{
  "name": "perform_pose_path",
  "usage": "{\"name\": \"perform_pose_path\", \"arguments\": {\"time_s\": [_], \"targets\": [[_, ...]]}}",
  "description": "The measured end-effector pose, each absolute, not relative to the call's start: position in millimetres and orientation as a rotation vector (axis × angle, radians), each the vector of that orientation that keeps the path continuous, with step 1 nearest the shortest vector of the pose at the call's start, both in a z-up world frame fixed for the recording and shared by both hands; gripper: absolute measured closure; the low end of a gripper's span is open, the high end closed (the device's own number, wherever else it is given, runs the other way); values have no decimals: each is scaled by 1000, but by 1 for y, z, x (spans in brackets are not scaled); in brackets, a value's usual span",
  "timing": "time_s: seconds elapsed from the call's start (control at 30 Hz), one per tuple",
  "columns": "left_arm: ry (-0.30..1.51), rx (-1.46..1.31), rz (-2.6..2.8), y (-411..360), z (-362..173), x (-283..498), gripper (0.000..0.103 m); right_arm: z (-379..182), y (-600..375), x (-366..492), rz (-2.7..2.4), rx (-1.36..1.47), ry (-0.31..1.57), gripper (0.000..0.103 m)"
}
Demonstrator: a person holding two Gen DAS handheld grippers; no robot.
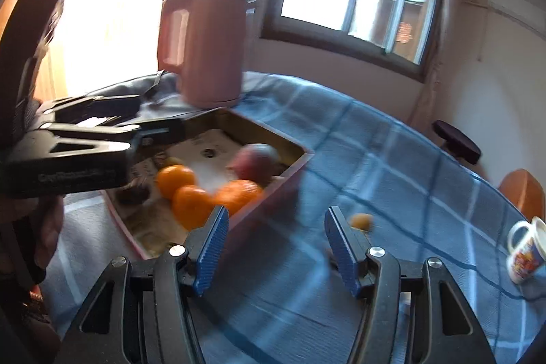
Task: Organize fruits
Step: 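Grasp the small red-topped round cake with the right tool while the left tool returns to the table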
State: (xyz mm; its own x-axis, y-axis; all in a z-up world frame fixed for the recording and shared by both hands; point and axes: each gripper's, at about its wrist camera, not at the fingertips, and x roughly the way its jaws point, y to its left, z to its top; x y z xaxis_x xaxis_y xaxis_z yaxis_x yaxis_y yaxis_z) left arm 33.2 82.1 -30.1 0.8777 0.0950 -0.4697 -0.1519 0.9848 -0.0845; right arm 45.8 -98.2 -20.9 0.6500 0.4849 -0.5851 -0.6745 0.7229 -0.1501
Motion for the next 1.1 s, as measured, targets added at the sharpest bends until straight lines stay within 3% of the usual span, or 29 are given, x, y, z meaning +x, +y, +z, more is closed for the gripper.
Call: {"name": "perform_pose_path", "arguments": {"time_s": [0.1,0.3,0.83,0.93,0.97,1.1], "targets": [[464,-93,87,59,-25,36,18,-12,-142,64,572,-320,542,37],[449,1,8,2,-24,48,10,-23,-205,103,406,-193,625,36],[510,56,-23,-40,-41,88,5,-75,-218,154,433,-82,928,37],[516,55,-37,-43,-43,89,5,-74,-218,152,438,-72,920,55],[525,58,-44,-45,-44,91,5,-73,-218,151,453,-70,917,67],[575,71,-88,-53,-48,98,7,-67,-222,141,442,-82,880,67]]}}
